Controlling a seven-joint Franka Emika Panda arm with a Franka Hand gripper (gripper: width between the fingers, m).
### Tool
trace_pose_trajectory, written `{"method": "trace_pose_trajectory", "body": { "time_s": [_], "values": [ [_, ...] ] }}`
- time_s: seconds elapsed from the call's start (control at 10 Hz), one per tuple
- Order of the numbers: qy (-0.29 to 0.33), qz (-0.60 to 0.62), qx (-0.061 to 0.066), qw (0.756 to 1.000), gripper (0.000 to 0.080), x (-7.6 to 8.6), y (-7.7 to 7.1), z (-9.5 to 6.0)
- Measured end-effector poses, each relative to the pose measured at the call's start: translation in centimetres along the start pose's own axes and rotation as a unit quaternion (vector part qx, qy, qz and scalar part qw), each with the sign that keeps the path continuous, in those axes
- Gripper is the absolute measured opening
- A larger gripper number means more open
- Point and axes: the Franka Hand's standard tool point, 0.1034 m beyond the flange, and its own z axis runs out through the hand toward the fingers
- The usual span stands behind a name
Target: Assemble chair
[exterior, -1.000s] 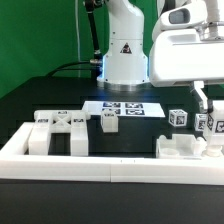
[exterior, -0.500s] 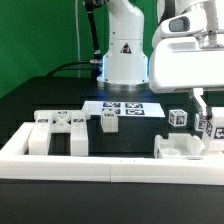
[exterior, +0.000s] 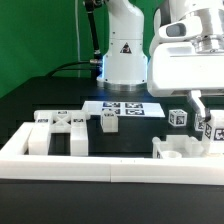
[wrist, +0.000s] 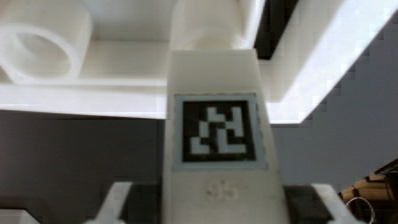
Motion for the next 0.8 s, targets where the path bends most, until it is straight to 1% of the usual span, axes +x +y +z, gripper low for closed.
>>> {"method": "trace_pose_trajectory", "body": {
  "time_s": [0.2, 0.3, 0.4, 0.5, 0.6, 0.7, 0.8],
  "values": [
    [-0.01, -0.005, 0.001, 1.0, 0.0291, 0.15, -0.05, 0.04],
    [-0.017, -0.007, 0.002, 1.0, 0.0363, 0.0, -0.07, 0.15],
    [-0.02, -0.008, 0.002, 1.0, 0.0363, -0.13, -0.08, 0.2],
    [-0.02, -0.01, 0.002, 1.0, 0.0558, -0.13, -0.08, 0.2],
    [-0.021, -0.012, 0.003, 1.0, 0.0558, -0.2, -0.1, 0.23],
    [-0.026, -0.016, 0.003, 1.0, 0.0628, -0.3, -0.11, 0.25],
    [-0.028, -0.021, 0.003, 0.999, 0.0645, -0.2, 0.03, 0.17]
  ]
}}
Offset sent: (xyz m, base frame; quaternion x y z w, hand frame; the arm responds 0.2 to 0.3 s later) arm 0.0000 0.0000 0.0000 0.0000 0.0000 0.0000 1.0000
